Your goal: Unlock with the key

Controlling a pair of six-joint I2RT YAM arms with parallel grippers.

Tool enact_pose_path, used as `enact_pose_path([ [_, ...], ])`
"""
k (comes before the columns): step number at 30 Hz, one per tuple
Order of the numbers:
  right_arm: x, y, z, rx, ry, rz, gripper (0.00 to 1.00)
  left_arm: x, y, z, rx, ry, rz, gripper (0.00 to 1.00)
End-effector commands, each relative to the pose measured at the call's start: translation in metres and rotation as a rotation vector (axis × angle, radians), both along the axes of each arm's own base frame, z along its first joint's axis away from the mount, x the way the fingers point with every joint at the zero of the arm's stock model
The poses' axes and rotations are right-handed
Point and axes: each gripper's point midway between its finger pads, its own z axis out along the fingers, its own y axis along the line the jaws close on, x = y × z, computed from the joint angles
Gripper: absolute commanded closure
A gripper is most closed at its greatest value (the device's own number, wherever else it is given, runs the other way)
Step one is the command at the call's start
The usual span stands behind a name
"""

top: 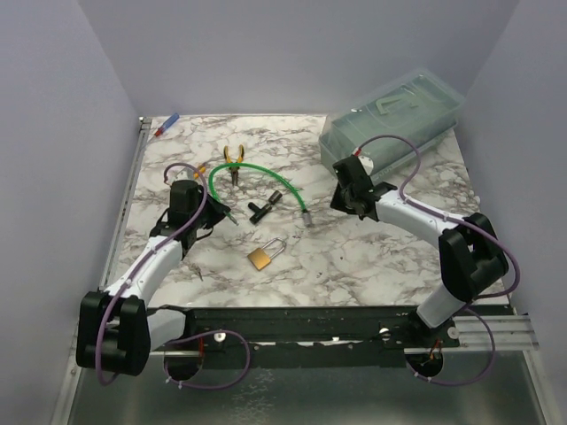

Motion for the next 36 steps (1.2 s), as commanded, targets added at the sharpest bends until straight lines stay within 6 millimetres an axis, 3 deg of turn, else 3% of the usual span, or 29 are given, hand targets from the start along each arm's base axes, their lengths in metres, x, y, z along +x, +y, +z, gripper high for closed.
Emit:
enact_pose_path([
  [1,0.009,-0.022,-0.018,-0.031,0.035,-0.015,1.00,0.013,0.023,-0.009,-0.031,0.018,0.069,1.00],
  [12,-0.007,0.000,-0.045,0.072,0.125,0.060,1.00,0.014,0.022,-0.056,-0.134,0.140,0.070,1.00],
  [20,-0.029,0.028,-0.027,0.216,0.071,0.266,0.99,0.007,0.013,-0.087,-0.222,0.216,0.092,1.00],
  [22,-0.034,0.031,-0.019,0.234,0.047,0.300,0.94,0.007,0.011,-0.093,-0.238,0.230,0.088,1.00],
  [24,-0.038,0.031,-0.011,0.238,0.025,0.320,0.88,0.007,0.009,-0.095,-0.247,0.240,0.075,0.92],
  [30,-0.052,0.030,0.006,0.211,-0.009,0.345,0.73,0.004,0.012,-0.086,-0.247,0.210,0.096,0.49],
  [36,-0.070,0.036,0.013,0.149,-0.007,0.358,0.63,-0.007,0.018,-0.065,-0.214,0.184,0.111,0.32],
])
